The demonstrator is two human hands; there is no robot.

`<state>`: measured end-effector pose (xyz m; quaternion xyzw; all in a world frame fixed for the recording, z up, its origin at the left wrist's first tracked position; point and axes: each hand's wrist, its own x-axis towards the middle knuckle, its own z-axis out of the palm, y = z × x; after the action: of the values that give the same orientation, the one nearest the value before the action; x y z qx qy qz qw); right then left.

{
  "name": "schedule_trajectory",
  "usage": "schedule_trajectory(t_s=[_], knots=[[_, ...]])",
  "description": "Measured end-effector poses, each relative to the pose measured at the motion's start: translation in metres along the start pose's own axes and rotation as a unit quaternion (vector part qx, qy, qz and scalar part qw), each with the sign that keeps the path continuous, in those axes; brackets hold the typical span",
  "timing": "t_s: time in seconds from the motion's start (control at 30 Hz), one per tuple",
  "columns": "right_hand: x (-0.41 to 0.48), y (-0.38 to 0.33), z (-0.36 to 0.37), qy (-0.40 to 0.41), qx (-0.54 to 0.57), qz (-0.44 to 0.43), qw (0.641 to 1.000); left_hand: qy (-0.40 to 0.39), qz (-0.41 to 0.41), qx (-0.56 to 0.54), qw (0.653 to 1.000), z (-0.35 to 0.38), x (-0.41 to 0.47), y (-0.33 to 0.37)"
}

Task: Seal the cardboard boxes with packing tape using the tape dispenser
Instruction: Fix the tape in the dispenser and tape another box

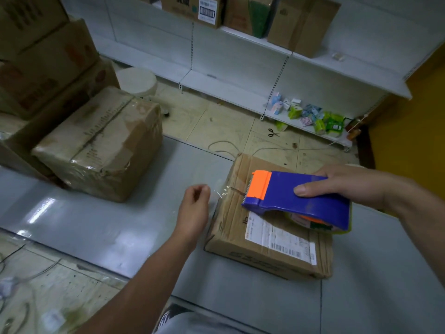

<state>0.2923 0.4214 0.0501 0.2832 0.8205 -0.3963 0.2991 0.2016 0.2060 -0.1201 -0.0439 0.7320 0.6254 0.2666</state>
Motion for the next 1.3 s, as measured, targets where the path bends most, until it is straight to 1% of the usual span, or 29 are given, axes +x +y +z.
schedule_trajectory(t_s=[0.07, 0.13, 0.17, 0.23, 0.27, 0.3, 0.37, 0.4, 0.43, 0.53, 0.63, 0.7, 0.73, 0.77, 0.8, 0.83, 0.87, 0.9, 0.93, 0.97, 1.03, 1.1, 1.13, 1.17, 1.3], knots=[[0.0, 0.0, 0.0, 0.005, 0.0, 0.006, 1.0, -0.001, 0.035, -0.042, 0.998, -0.005, 0.005, 0.024], [0.0, 0.001, 0.001, -0.001, 0.002, 0.008, 1.0, -0.033, 0.088, -0.062, 0.994, -0.006, 0.009, 0.05], [0.001, 0.002, 0.001, -0.005, 0.0, 0.008, 1.0, -0.049, 0.119, -0.052, 0.99, -0.003, 0.011, 0.059], [0.001, 0.003, 0.001, -0.003, -0.002, 0.009, 1.0, -0.091, 0.152, 0.014, 0.984, 0.011, 0.012, 0.066], [0.002, 0.004, 0.001, 0.0, -0.002, 0.008, 1.0, -0.125, 0.146, 0.048, 0.98, 0.019, 0.015, 0.06], [0.002, 0.005, 0.0, 0.001, -0.001, 0.006, 1.0, -0.161, 0.114, 0.053, 0.979, 0.026, 0.016, 0.054], [0.003, 0.005, 0.0, -0.002, 0.004, 0.0, 1.0, -0.207, 0.007, -0.001, 0.978, 0.034, 0.02, 0.044], [0.004, 0.005, 0.0, -0.004, 0.007, -0.001, 1.0, -0.211, -0.017, -0.004, 0.977, 0.035, 0.022, 0.04], [0.005, 0.005, 0.0, -0.005, 0.007, -0.001, 1.0, -0.213, -0.016, 0.003, 0.977, 0.035, 0.024, 0.039], [0.006, 0.003, 0.001, -0.004, 0.004, -0.003, 1.0, -0.206, 0.013, 0.032, 0.978, 0.036, 0.031, 0.037], [0.005, 0.004, 0.0, -0.001, 0.001, -0.002, 1.0, -0.17, 0.116, 0.158, 0.966, 0.032, 0.032, 0.031], [0.005, 0.006, -0.001, -0.005, 0.001, -0.004, 1.0, -0.102, 0.183, 0.224, 0.952, 0.023, 0.028, 0.034], [0.005, 0.007, -0.001, -0.007, 0.002, -0.006, 1.0, -0.08, 0.209, 0.208, 0.952, 0.019, 0.024, 0.041], [0.004, 0.007, -0.001, -0.008, 0.004, -0.008, 1.0, -0.094, 0.234, 0.185, 0.95, 0.015, 0.021, 0.051], [0.004, 0.008, -0.001, -0.007, 0.008, -0.009, 1.0, -0.145, 0.278, 0.209, 0.927, 0.008, 0.015, 0.064], [0.004, 0.008, -0.001, -0.006, 0.013, -0.009, 1.0, -0.203, 0.317, 0.273, 0.885, 0.004, 0.008, 0.078], [0.004, 0.007, -0.001, -0.009, 0.014, -0.011, 1.0, -0.262, 0.349, 0.354, 0.827, 0.003, 0.006, 0.088], [0.004, 0.007, -0.002, -0.012, 0.013, -0.013, 1.0, -0.307, 0.365, 0.438, 0.762, 0.002, 0.003, 0.095], [0.003, 0.007, -0.002, -0.015, 0.011, -0.014, 1.0, -0.337, 0.362, 0.504, 0.708, 0.003, 0.004, 0.097], [0.001, 0.007, -0.003, -0.018, 0.006, -0.015, 1.0, -0.356, 0.352, 0.555, 0.664, 0.004, 0.005, 0.099], [-0.001, 0.01, -0.003, -0.021, -0.004, -0.015, 1.0, -0.38, 0.337, 0.608, 0.611, 0.005, 0.01, 0.1], [0.0, 0.013, -0.003, -0.025, -0.005, -0.014, 1.0, -0.374, 0.336, 0.647, 0.573, 0.005, 0.012, 0.102], [0.001, 0.013, -0.004, -0.029, -0.005, -0.019, 0.999, -0.367, 0.335, 0.66, 0.563, 0.005, 0.014, 0.102], [0.002, 0.012, -0.006, -0.034, -0.006, -0.024, 0.999, -0.363, 0.328, 0.668, 0.561, 0.005, 0.015, 0.103], [-0.004, 0.02, -0.014, -0.069, 0.013, -0.029, 0.997, -0.359, 0.327, 0.662, 0.571, 0.004, 0.014, 0.101]])
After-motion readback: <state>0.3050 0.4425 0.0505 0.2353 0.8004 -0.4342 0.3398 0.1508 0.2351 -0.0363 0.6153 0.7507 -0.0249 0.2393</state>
